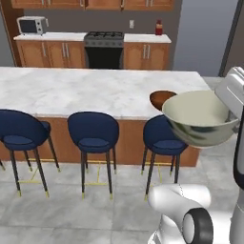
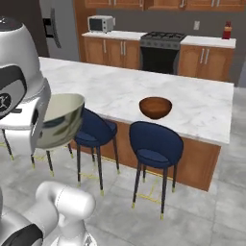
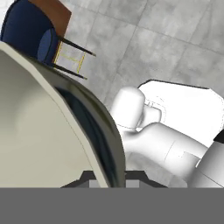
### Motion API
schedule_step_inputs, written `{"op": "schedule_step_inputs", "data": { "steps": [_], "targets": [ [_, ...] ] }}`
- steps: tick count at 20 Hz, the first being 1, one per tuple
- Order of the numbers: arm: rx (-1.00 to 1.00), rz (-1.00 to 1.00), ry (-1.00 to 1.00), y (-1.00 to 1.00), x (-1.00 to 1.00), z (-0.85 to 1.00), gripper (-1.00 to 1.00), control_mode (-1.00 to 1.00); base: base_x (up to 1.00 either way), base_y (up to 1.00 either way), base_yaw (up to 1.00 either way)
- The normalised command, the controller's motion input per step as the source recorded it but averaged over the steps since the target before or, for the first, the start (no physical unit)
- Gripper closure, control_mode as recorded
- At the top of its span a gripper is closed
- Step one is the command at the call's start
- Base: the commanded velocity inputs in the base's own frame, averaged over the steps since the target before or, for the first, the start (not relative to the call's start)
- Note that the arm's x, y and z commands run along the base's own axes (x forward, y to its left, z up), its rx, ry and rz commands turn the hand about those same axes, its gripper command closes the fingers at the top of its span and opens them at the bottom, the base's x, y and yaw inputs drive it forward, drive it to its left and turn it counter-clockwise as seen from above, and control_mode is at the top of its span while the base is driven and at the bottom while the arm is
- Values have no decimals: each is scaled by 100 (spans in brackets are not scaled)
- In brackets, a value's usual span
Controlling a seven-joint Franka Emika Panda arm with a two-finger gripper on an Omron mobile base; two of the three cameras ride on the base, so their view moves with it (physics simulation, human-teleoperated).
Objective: Pick up the bowls from the cabinet and place each bowl in front of a stool on the dining counter.
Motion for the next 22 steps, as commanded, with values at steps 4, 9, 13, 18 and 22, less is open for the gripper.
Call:
{"op": "schedule_step_inputs", "data": {
  "steps": [4,9,13,18,22],
  "targets": [
    [0,0,0,0,0,0,100,100,86,100,-27],
    [0,0,0,0,0,0,100,100,97,100,-25],
    [0,0,0,0,0,0,100,100,96,73,-21],
    [0,0,0,0,0,0,100,100,55,-5,-10],
    [0,0,0,0,0,0,100,100,56,-27,-4]
  ]
}}
